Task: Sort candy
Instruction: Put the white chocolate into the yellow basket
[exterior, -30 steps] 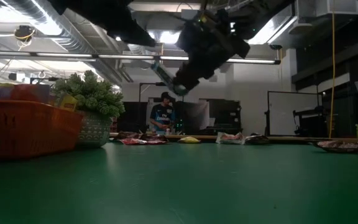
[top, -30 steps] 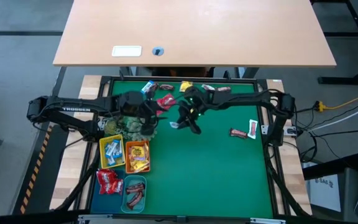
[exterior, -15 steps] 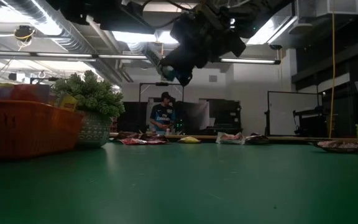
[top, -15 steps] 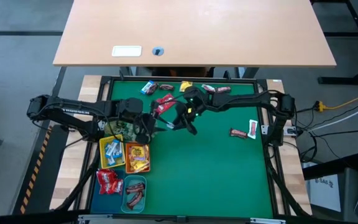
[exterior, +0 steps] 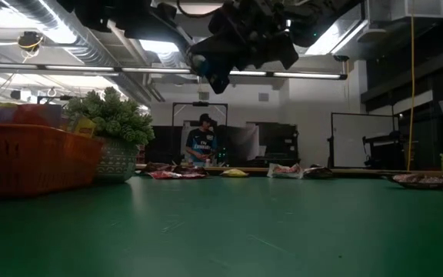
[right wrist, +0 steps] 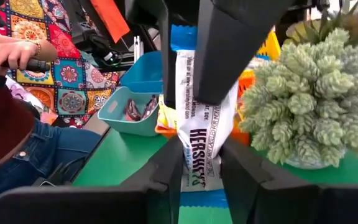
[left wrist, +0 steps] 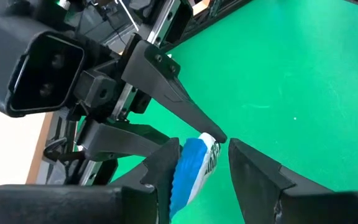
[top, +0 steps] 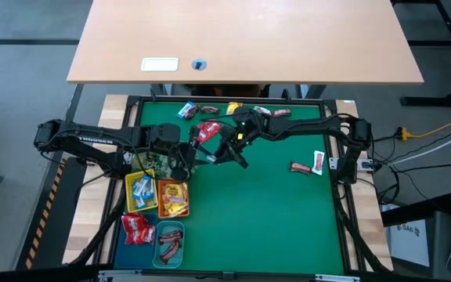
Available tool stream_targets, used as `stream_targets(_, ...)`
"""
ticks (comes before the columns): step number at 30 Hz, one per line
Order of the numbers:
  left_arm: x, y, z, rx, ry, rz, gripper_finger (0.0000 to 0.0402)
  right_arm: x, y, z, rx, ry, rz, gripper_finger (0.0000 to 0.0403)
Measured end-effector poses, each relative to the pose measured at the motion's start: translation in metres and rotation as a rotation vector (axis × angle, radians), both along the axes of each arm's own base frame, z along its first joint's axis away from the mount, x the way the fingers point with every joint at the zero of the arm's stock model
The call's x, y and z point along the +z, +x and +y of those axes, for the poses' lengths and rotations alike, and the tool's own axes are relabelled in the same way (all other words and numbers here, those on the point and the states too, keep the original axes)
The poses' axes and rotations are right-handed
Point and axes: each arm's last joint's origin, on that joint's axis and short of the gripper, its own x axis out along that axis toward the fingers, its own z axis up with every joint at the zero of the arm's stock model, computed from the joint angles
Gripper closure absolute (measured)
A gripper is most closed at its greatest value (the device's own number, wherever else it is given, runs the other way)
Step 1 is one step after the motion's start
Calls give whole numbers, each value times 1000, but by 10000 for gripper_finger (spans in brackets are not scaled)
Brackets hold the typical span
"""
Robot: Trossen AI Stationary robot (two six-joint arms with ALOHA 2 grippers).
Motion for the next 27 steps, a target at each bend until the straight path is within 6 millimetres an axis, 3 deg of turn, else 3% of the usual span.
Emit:
stream_targets(5,0,0,0,0,0,1,279,0,0,0,1,-7,-7,313)
stream_targets(14,0,0,0,1,0,6,360,0,0,0,-14,-16,-8,313)
stream_targets(19,-1,0,0,3,-3,7,378,0,1,-1,-30,-24,-7,307)
stream_targets(27,0,-3,-1,90,-191,18,369,0,0,-1,-32,-18,2,209)
